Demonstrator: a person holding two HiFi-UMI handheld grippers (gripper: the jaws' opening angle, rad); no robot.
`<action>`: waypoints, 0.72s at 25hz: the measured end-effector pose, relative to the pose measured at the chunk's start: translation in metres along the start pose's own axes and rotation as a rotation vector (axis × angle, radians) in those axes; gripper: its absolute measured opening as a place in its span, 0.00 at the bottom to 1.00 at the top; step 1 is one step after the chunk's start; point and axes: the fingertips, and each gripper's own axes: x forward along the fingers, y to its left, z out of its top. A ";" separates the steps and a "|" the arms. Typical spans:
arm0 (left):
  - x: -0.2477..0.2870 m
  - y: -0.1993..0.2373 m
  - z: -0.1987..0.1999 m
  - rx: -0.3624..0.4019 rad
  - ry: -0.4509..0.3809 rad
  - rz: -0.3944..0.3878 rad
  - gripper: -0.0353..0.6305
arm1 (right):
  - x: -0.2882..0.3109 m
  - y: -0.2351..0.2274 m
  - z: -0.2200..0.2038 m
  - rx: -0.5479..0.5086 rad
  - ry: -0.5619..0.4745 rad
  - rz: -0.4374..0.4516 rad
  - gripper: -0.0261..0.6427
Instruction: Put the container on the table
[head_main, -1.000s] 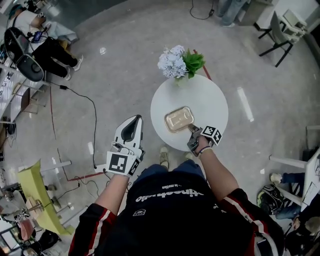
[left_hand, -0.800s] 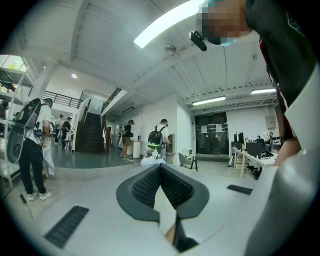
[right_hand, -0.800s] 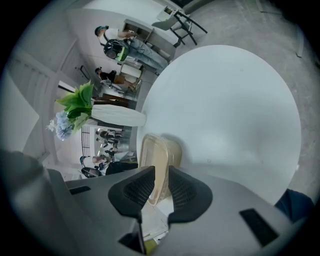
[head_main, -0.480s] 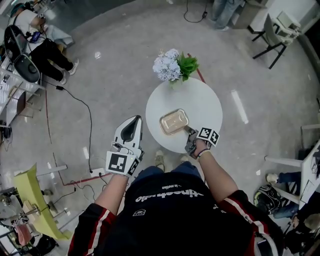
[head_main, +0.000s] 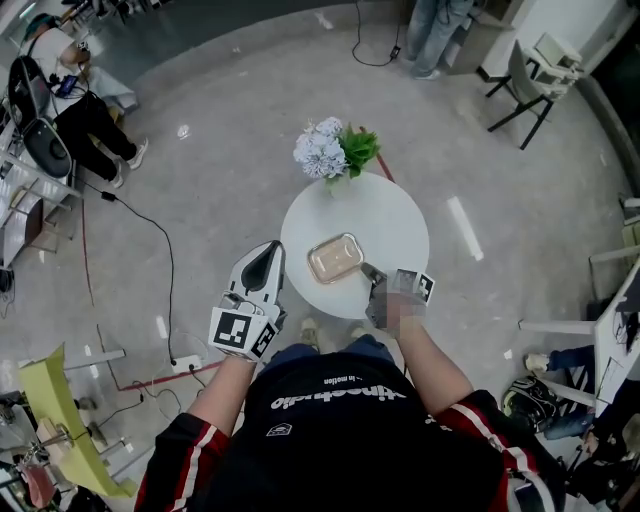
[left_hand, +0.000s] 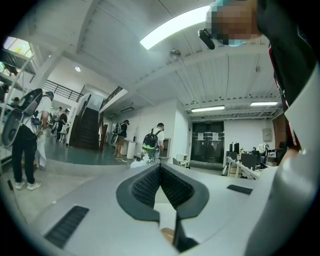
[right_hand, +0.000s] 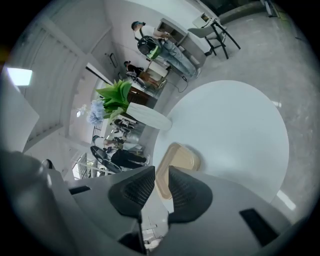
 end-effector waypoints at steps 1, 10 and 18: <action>0.001 -0.003 0.001 -0.004 0.000 -0.006 0.09 | -0.003 0.004 0.002 -0.010 -0.005 0.007 0.19; 0.013 -0.022 0.002 0.012 0.024 -0.071 0.09 | -0.029 0.028 0.014 -0.105 -0.042 0.032 0.19; 0.024 -0.031 0.007 0.017 0.018 -0.105 0.09 | -0.046 0.057 0.023 -0.321 -0.058 0.019 0.19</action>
